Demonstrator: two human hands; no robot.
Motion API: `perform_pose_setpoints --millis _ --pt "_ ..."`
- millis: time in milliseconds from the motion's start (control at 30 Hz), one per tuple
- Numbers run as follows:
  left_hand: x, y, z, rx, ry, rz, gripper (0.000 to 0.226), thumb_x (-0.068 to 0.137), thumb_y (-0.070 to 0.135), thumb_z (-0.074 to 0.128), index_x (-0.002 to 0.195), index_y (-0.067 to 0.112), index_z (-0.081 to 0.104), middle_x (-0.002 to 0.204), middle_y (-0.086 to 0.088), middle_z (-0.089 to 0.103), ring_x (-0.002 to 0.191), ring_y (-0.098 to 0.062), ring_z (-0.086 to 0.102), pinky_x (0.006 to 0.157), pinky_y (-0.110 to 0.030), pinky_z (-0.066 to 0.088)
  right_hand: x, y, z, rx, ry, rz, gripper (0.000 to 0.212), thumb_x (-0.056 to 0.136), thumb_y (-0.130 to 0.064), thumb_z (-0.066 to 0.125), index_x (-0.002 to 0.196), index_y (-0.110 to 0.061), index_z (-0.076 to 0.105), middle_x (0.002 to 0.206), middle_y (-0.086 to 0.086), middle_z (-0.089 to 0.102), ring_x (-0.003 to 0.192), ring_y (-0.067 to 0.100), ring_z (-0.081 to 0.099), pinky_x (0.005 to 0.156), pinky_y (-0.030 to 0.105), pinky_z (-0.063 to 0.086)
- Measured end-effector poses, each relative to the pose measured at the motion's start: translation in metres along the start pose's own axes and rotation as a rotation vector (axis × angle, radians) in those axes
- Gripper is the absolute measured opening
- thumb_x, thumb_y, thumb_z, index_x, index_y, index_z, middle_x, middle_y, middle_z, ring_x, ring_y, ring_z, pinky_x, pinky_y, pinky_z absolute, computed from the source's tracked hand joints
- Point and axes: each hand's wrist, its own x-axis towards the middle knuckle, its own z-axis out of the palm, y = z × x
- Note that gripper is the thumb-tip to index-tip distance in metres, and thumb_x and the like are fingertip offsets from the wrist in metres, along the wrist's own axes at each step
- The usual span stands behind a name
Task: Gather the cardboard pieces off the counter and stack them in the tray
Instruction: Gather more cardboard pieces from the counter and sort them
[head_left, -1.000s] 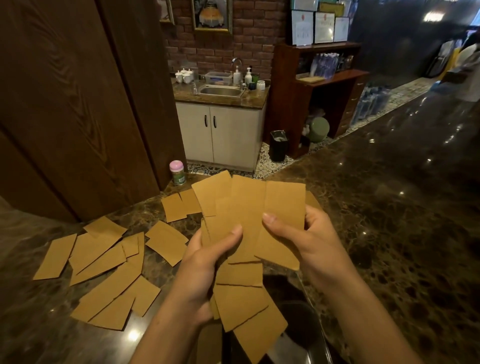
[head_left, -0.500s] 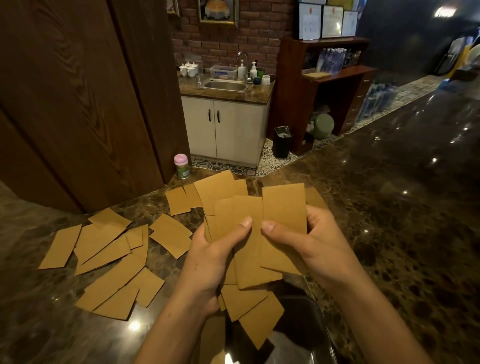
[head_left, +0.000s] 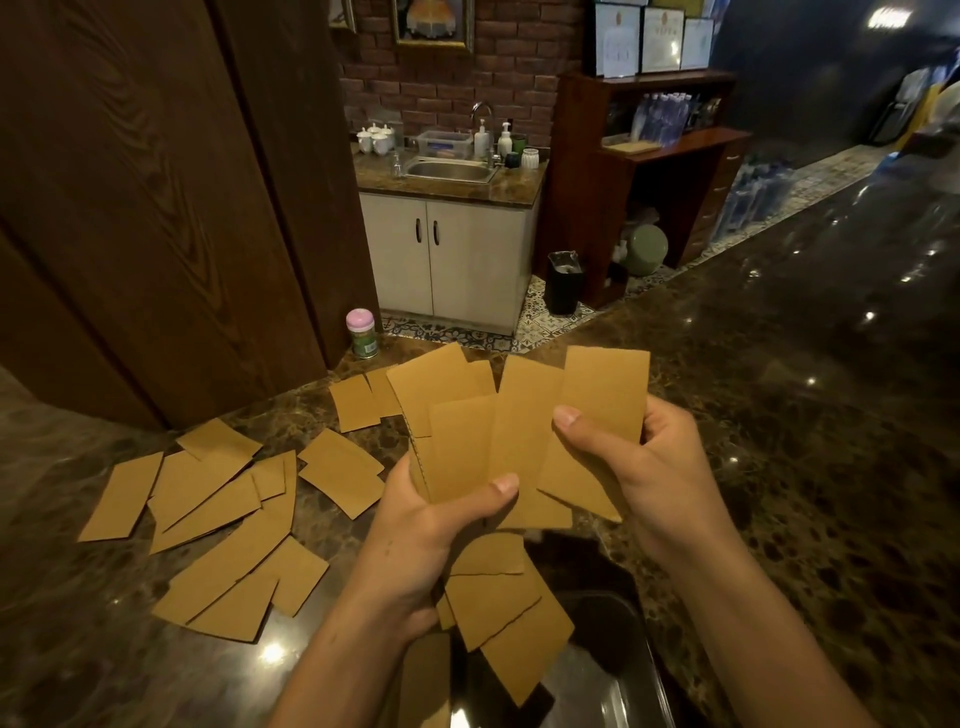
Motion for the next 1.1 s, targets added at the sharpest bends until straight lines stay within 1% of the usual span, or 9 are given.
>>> perform_pose_setpoints --millis 100,200,300,367,467,567,733,933,1100 --pt "-0.001 0.001 -0.003 0.063 -0.078 -0.011 0.061 0.061 0.011 0.086 0.116 0.02 0.061 0.102 -0.007 0.078 0.094 -0.03 0.076 0.073 -0.037 0.063 0.022 -0.024 -0.017 -0.192 -0.194 0.048 0.025 0.081 -0.02 0.081 0.104 -0.013 0.073 0.097 0.001 0.08 0.089 0.017 0.078 0.071 0.027 0.061" --pt "-0.002 0.001 -0.002 0.068 -0.119 -0.035 0.063 0.052 0.019 0.09 0.11 0.025 0.066 0.094 -0.002 0.079 0.088 -0.025 0.077 0.068 -0.032 0.062 0.046 -0.051 -0.029 -0.438 -0.425 0.127 0.036 0.077 -0.03 0.082 0.104 -0.008 0.075 0.101 0.012 0.079 0.094 0.028 0.076 0.081 0.039 0.057" --pt "0.001 0.003 0.006 -0.064 -0.129 -0.013 0.034 0.07 0.006 0.083 0.102 0.019 0.077 0.098 -0.017 0.078 0.079 -0.031 0.076 0.067 -0.039 0.064 0.049 -0.054 -0.017 -0.25 -0.208 0.016 0.021 0.087 -0.018 0.079 0.106 -0.012 0.075 0.101 0.007 0.081 0.093 0.022 0.078 0.081 0.036 0.061" --pt "0.003 0.006 0.012 -0.139 -0.065 0.01 0.037 0.08 0.003 0.078 0.115 0.01 0.072 0.105 -0.024 0.076 0.082 -0.032 0.076 0.069 -0.04 0.064 0.036 -0.044 -0.005 -0.108 -0.006 -0.031 0.02 0.09 -0.018 0.077 0.109 -0.015 0.073 0.101 0.005 0.081 0.093 0.02 0.079 0.08 0.036 0.063" --pt "0.007 0.011 0.014 -0.165 0.062 0.072 0.037 0.079 0.01 0.073 0.115 0.013 0.067 0.1 -0.018 0.078 0.08 -0.032 0.076 0.066 -0.039 0.064 0.008 -0.019 0.007 -0.081 0.027 -0.009 0.018 0.091 -0.02 0.076 0.109 -0.019 0.071 0.103 0.003 0.08 0.094 0.02 0.078 0.084 0.043 0.064" --pt "0.008 0.016 0.008 -0.099 0.093 0.12 0.036 0.078 0.008 0.073 0.113 0.014 0.065 0.097 -0.01 0.08 0.082 -0.028 0.078 0.064 -0.034 0.063 -0.011 -0.007 0.005 -0.161 -0.116 0.029 0.02 0.09 -0.021 0.075 0.11 -0.019 0.071 0.103 0.001 0.079 0.095 0.017 0.077 0.084 0.037 0.064" --pt "0.008 0.018 0.005 0.11 -0.092 0.053 0.028 0.079 0.007 0.075 0.103 0.018 0.065 0.083 0.004 0.079 0.076 -0.013 0.076 0.062 -0.02 0.057 0.001 -0.027 -0.01 -0.394 -0.456 0.075 0.017 0.089 -0.027 0.077 0.105 -0.021 0.074 0.094 -0.006 0.077 0.086 0.008 0.074 0.074 0.022 0.058" --pt "0.011 0.016 0.006 -0.177 -0.119 -0.083 0.044 0.084 0.009 0.075 0.125 0.007 0.062 0.106 -0.023 0.075 0.083 -0.036 0.075 0.069 -0.042 0.063 0.014 -0.02 -0.001 -0.158 -0.092 0.038 0.025 0.09 -0.019 0.076 0.114 -0.015 0.07 0.102 0.006 0.08 0.092 0.024 0.078 0.073 0.034 0.064" --pt "0.01 0.016 0.007 -0.155 0.002 -0.009 0.045 0.072 0.007 0.074 0.115 0.015 0.062 0.089 -0.009 0.08 0.076 -0.028 0.078 0.061 -0.039 0.063 0.004 -0.011 0.001 0.147 -0.005 0.108 0.04 0.083 -0.022 0.073 0.121 -0.011 0.068 0.107 0.008 0.08 0.097 0.025 0.078 0.074 0.031 0.064"
